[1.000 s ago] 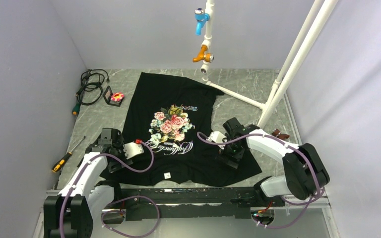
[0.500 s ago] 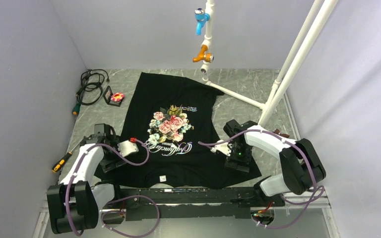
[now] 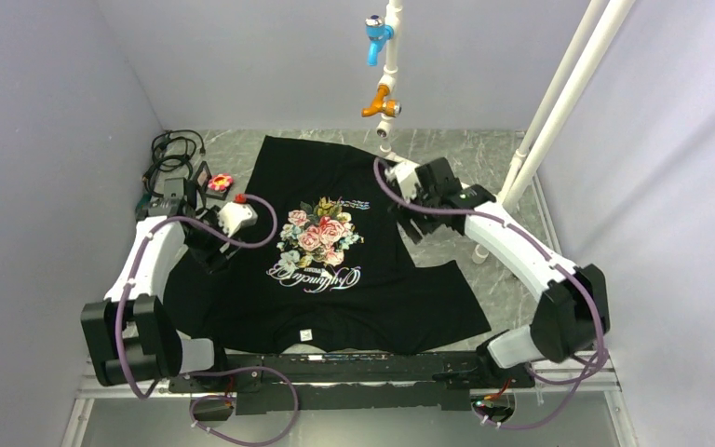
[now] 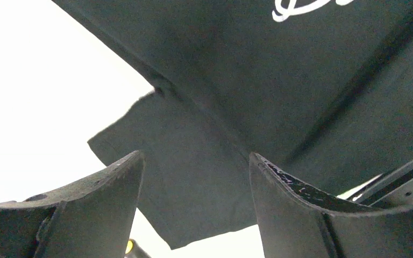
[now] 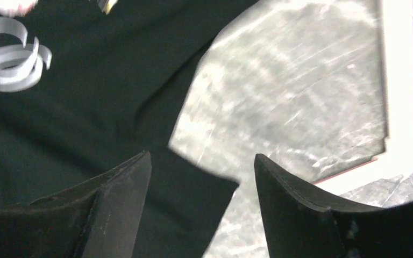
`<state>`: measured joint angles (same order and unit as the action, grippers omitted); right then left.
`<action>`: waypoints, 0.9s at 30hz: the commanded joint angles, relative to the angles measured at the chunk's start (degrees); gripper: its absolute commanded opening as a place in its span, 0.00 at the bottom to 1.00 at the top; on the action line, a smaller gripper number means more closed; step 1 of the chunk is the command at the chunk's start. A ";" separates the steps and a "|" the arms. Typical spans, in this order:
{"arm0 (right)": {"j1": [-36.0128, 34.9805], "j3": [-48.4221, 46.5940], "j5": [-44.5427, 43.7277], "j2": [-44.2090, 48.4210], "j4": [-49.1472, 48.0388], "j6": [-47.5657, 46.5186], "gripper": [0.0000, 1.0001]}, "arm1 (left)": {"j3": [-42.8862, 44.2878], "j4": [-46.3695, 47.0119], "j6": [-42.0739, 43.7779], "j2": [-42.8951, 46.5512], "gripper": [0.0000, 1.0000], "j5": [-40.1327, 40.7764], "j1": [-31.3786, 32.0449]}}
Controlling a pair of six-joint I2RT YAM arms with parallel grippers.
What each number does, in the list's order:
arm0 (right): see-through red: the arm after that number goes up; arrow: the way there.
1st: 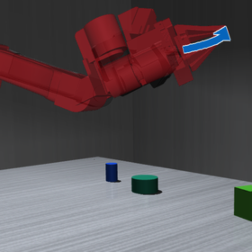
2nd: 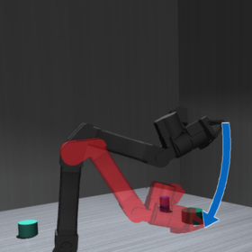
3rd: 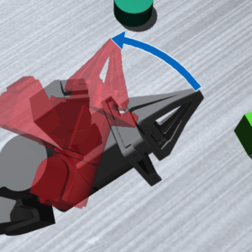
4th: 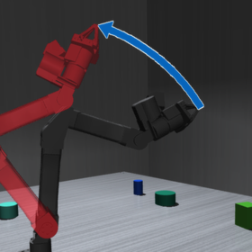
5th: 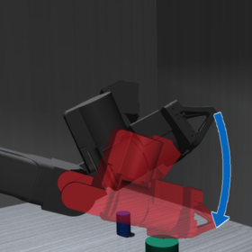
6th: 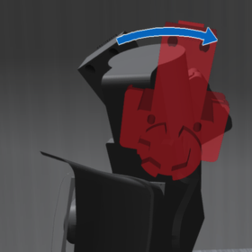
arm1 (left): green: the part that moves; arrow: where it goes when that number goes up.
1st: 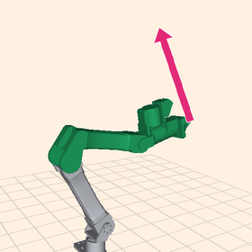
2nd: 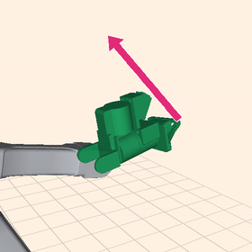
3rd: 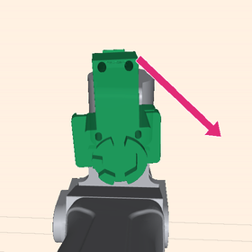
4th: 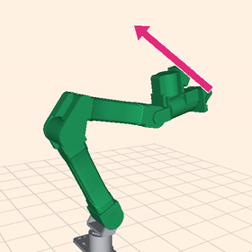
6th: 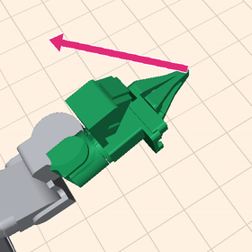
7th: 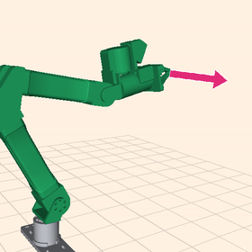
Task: Remove the brooch from the garment
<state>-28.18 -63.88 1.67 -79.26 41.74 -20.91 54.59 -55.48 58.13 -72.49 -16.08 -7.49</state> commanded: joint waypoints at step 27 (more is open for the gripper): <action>13.28 -28.29 -11.88 -39.42 -27.33 50.16 0.52 | 15.17 0.64 -19.63 -11.86 0.74 -14.51 -0.25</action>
<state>-15.40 -87.70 -9.37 -116.97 17.87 28.08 67.90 -54.52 39.27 -84.20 -28.25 -7.49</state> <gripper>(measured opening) 0.520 0.741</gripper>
